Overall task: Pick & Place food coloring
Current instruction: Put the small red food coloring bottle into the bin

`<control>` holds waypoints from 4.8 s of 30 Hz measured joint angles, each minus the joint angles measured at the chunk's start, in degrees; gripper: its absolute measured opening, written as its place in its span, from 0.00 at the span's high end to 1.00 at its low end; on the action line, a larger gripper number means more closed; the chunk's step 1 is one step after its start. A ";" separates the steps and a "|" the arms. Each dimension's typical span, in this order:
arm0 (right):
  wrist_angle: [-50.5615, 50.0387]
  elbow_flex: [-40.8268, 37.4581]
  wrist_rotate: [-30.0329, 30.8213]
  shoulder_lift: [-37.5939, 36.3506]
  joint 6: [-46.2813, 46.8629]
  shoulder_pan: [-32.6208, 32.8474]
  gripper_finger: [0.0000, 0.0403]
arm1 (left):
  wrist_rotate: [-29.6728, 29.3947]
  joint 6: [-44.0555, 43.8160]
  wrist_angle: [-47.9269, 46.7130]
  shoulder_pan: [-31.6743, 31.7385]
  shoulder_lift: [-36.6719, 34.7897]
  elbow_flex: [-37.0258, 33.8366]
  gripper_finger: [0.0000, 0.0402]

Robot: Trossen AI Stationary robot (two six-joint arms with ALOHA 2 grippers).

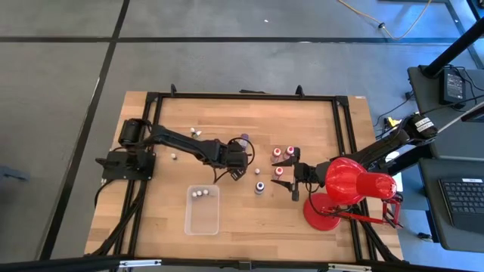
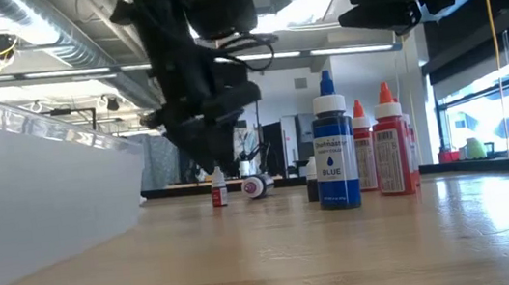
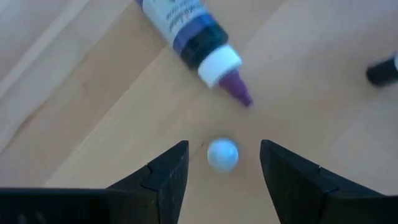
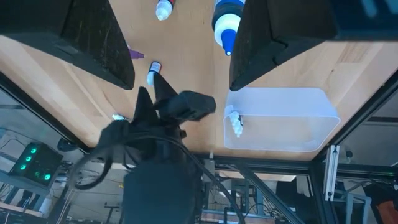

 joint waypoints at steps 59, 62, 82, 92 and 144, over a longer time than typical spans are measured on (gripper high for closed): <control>0.26 0.00 0.02 -0.01 0.14 0.02 0.34 | -3.75 -20.52 -16.93 -29.63 -13.87 0.06 0.86; 0.26 0.00 0.02 0.00 0.48 0.02 0.34 | -3.79 -20.80 -16.85 -29.59 -12.23 0.06 0.86; 0.37 0.00 0.03 0.00 1.39 0.02 0.34 | -3.79 -22.51 -16.72 -27.67 -3.38 0.06 0.84; 0.44 0.00 0.03 0.00 1.33 0.01 0.34 | -2.91 -22.34 -16.57 -26.09 -0.49 0.06 0.84; 0.44 0.00 0.02 0.00 1.38 0.02 0.34 | -3.70 -22.32 -15.28 -26.09 -0.55 0.06 0.80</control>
